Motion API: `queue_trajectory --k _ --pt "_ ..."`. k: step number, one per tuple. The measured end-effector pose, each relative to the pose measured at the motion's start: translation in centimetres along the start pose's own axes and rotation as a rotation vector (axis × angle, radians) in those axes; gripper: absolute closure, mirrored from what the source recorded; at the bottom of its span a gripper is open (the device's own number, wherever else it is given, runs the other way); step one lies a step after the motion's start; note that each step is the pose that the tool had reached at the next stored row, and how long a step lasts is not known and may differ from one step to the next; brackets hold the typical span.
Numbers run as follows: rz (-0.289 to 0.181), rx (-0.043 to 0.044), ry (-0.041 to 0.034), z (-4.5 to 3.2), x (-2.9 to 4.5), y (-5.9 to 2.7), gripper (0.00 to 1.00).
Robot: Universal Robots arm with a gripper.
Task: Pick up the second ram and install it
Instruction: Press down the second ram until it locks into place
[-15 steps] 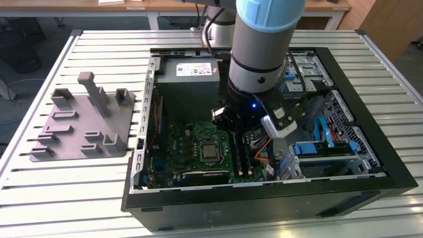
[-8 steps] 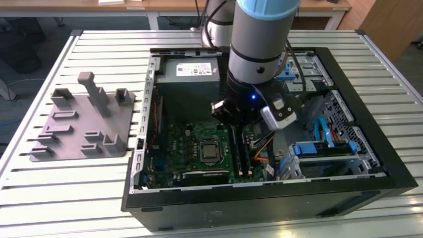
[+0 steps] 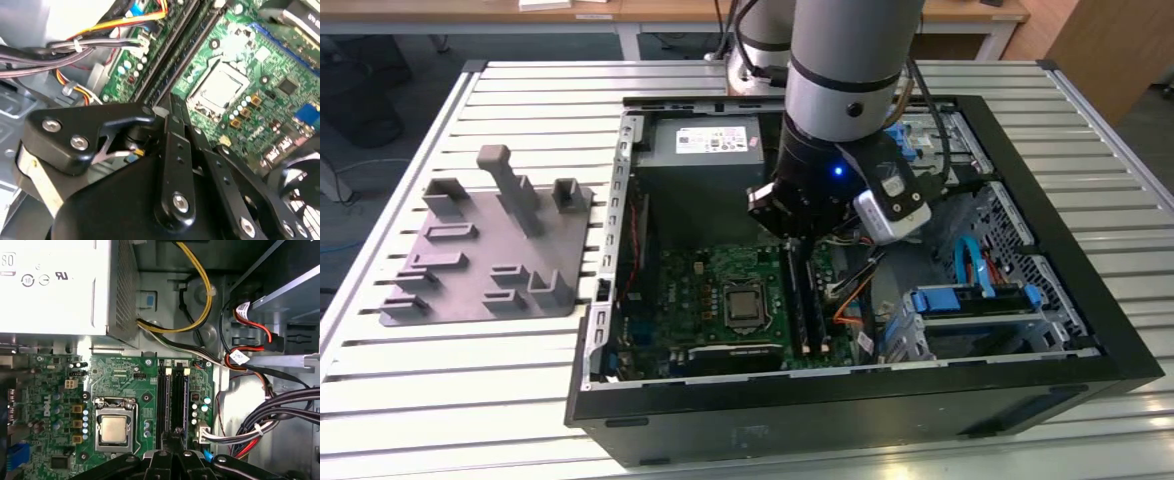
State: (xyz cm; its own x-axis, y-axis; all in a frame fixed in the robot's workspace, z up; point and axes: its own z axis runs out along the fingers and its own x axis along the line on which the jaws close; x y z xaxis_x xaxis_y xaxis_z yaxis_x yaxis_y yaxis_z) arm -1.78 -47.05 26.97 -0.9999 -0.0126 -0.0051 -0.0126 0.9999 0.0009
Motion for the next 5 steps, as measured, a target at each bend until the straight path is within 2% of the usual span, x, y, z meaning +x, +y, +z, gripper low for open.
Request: queue_trajectory --k 5 --pt "0.0 0.0001 0.0001 -0.02 0.0 0.0 0.9"
